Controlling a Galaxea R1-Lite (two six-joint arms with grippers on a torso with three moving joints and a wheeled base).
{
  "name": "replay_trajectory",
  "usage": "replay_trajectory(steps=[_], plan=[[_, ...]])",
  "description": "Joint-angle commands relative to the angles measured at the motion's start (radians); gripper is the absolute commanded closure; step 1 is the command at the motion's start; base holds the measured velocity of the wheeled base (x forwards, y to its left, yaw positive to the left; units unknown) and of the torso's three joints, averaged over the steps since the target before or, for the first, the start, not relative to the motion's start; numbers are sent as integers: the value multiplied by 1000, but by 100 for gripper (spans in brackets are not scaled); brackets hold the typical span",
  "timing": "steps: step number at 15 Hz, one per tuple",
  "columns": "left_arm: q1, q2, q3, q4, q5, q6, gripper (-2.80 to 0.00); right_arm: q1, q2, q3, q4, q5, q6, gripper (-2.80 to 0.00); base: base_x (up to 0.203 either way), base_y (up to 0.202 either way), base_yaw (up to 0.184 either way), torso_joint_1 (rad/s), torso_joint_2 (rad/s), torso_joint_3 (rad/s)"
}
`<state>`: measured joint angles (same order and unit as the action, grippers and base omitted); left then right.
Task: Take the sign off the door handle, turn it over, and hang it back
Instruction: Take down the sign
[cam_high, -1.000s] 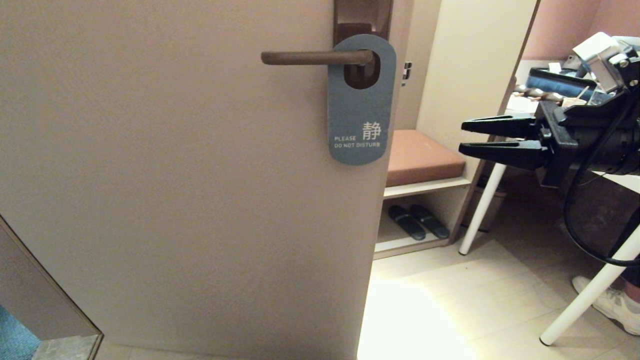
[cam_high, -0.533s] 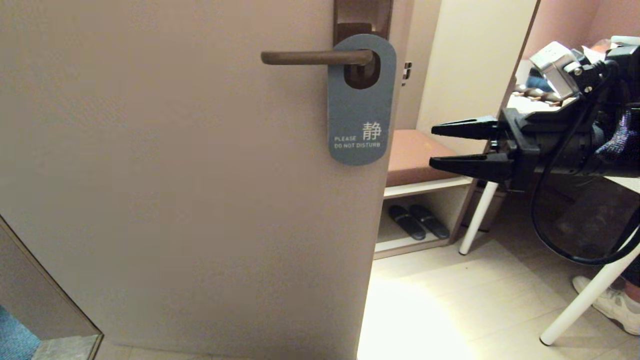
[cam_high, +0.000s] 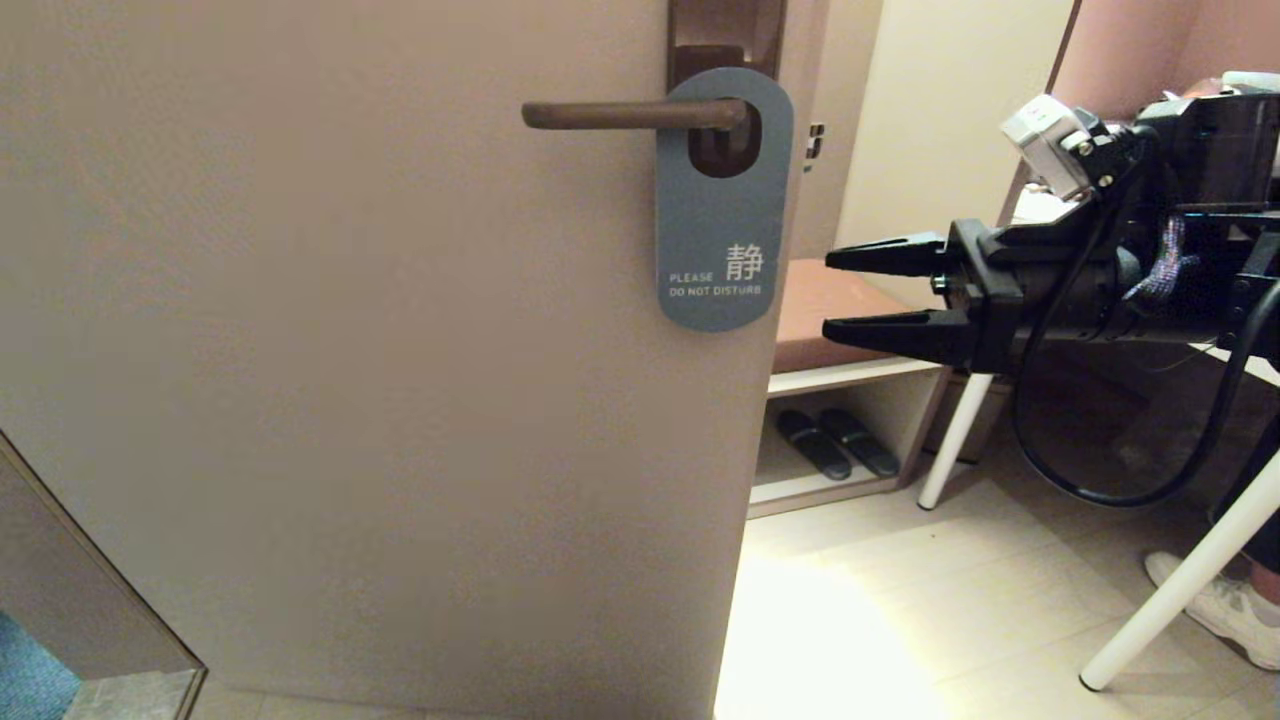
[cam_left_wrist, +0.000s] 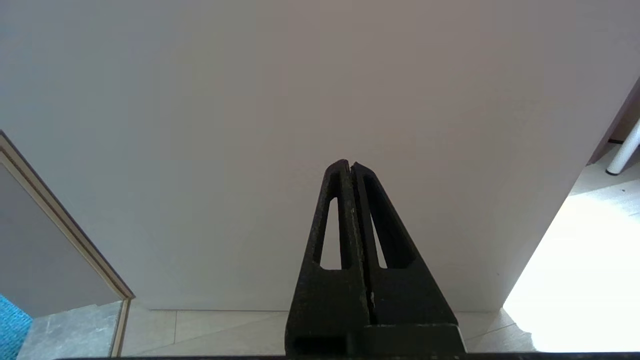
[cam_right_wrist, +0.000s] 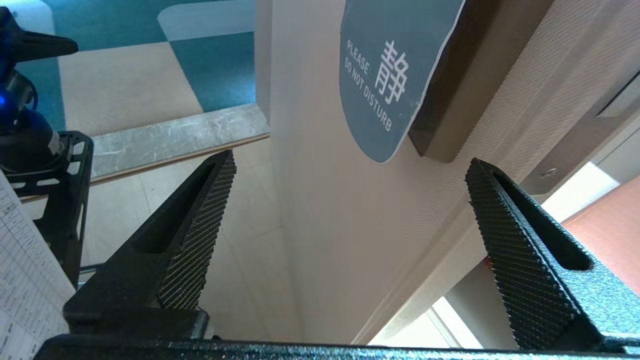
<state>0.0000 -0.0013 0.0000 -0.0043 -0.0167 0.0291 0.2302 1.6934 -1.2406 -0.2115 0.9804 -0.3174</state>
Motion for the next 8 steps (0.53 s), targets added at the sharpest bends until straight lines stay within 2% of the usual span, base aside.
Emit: replay_trajectory(steps=[1, 8], plan=[[0, 1, 0, 0, 0, 0, 0, 1, 13, -3, -2, 7, -2, -280, 0, 0, 0, 0, 0, 0], [0, 1, 0, 0, 0, 0, 0, 35, 42, -48, -2, 6, 0, -280, 0, 0, 0, 0, 0, 0]])
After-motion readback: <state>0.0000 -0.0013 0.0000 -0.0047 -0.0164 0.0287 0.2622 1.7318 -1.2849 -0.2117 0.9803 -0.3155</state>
